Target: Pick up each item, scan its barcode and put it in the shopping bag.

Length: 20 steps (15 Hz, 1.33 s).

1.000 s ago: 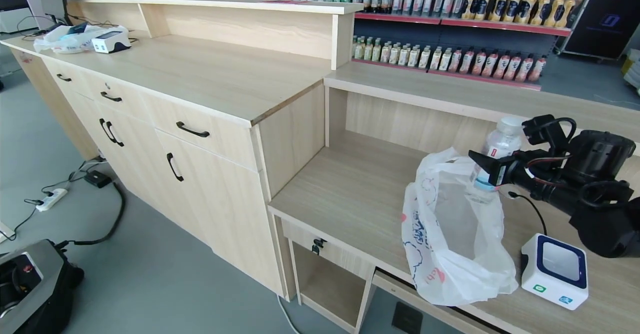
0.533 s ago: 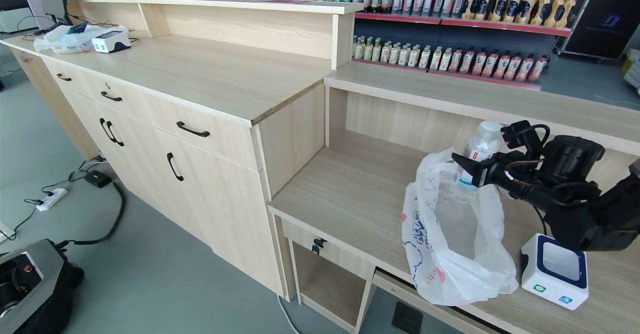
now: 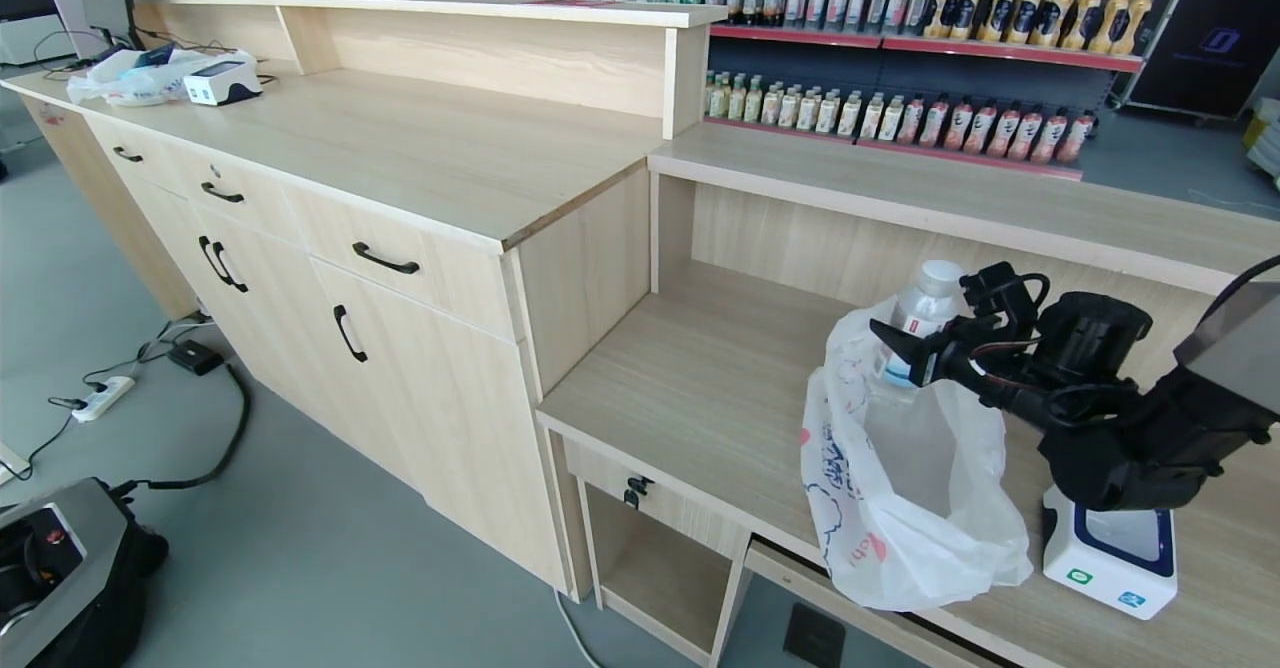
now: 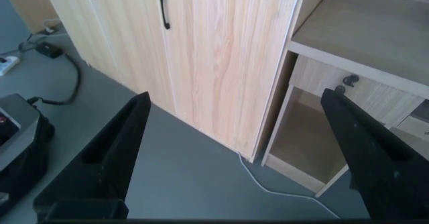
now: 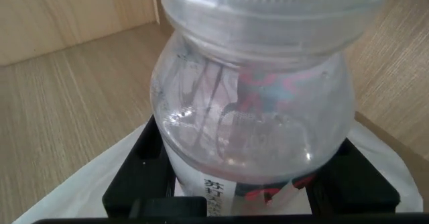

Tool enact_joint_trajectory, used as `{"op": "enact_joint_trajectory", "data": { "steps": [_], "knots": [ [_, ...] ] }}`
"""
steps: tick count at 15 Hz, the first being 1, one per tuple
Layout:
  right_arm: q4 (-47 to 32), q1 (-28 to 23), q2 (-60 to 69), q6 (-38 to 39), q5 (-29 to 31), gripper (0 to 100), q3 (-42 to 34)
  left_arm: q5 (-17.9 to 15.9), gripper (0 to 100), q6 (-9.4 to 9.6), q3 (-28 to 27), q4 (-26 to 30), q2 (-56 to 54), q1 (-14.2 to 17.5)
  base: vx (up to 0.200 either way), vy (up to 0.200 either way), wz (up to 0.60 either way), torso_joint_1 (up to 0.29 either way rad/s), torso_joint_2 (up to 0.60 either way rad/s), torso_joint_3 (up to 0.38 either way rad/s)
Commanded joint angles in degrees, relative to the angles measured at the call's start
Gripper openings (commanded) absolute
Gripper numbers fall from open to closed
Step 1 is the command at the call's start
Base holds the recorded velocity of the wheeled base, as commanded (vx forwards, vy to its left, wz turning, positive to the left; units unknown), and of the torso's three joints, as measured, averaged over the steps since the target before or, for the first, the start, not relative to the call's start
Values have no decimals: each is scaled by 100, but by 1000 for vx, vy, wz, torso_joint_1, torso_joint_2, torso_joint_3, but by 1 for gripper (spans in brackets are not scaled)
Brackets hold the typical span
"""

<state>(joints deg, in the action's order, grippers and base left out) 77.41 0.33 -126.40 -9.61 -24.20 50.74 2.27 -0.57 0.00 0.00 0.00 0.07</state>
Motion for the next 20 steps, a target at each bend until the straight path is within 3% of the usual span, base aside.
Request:
{"op": "enact_joint_trajectory", "data": {
  "steps": [1, 20],
  "knots": [
    [55, 29, -288, -50, 3, 0, 24, 2, 100, -4, 0, 0, 0, 1, 0, 0, 0, 0, 0, 0],
    [37, -191, -455, -463, 3, 0, -117, 2, 100, -4, 0, 0, 0, 1, 0, 0, 0, 0, 0, 0]
  ]
}}
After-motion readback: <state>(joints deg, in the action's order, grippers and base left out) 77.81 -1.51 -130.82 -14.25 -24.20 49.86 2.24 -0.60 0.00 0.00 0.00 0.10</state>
